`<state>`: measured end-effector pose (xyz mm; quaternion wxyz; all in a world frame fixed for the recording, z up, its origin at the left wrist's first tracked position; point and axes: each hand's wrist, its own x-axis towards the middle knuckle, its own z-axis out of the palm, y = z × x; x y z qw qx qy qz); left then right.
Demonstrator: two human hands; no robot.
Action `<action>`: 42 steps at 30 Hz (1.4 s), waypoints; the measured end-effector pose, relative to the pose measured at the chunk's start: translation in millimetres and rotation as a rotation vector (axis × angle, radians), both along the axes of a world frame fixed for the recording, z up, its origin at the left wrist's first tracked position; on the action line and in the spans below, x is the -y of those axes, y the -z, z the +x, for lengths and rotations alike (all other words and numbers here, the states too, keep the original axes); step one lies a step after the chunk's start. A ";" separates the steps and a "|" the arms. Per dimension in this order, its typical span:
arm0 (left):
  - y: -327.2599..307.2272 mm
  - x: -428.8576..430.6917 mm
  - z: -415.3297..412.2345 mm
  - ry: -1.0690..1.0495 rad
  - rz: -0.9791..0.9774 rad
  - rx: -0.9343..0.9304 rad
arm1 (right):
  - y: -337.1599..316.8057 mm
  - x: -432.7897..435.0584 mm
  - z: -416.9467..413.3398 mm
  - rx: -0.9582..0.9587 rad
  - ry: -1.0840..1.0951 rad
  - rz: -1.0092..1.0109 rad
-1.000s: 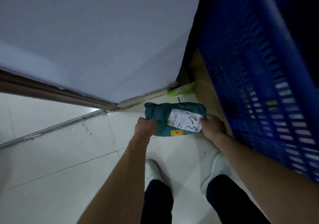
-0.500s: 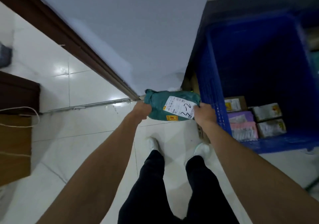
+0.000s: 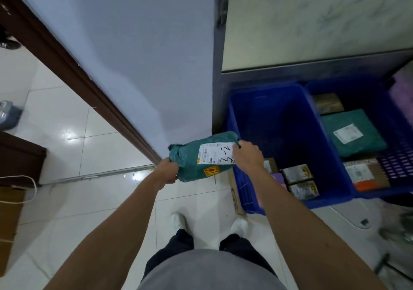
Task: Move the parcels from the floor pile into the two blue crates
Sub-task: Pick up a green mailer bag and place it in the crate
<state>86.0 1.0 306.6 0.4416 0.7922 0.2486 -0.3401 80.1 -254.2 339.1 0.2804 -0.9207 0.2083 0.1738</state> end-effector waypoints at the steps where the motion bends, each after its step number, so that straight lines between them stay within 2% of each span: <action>1: -3.7 7.5 -1.2 -0.045 -0.019 -0.001 | -3.0 6.4 1.6 0.021 0.004 0.005; 8: -26.0 63.5 1.9 -0.221 -0.233 -0.005 | -21.3 59.7 2.8 0.135 0.039 0.043; 12: -37.9 95.0 7.1 -0.188 -0.249 0.070 | -25.6 94.4 -3.1 0.177 0.095 0.062; 17: -49.8 128.2 11.0 -0.123 -0.284 0.191 | -34.1 136.8 -8.0 0.275 0.264 0.236; 20: -54.5 139.4 12.6 -0.084 -0.320 0.196 | -43.1 156.7 -11.1 0.311 0.335 0.285; 24: -61.3 152.7 19.5 -0.049 -0.366 0.140 | -49.9 167.5 -12.8 0.320 0.365 0.305; 29: -63.8 162.8 39.4 -0.074 -0.386 0.203 | -55.7 170.6 -13.7 0.308 0.412 0.309; 37: -61.8 170.6 79.3 0.050 -0.414 0.200 | -66.6 171.7 -5.0 0.234 0.428 0.274; 42: -62.5 177.3 92.8 0.111 -0.422 0.121 | -67.4 163.2 4.1 0.248 0.507 0.296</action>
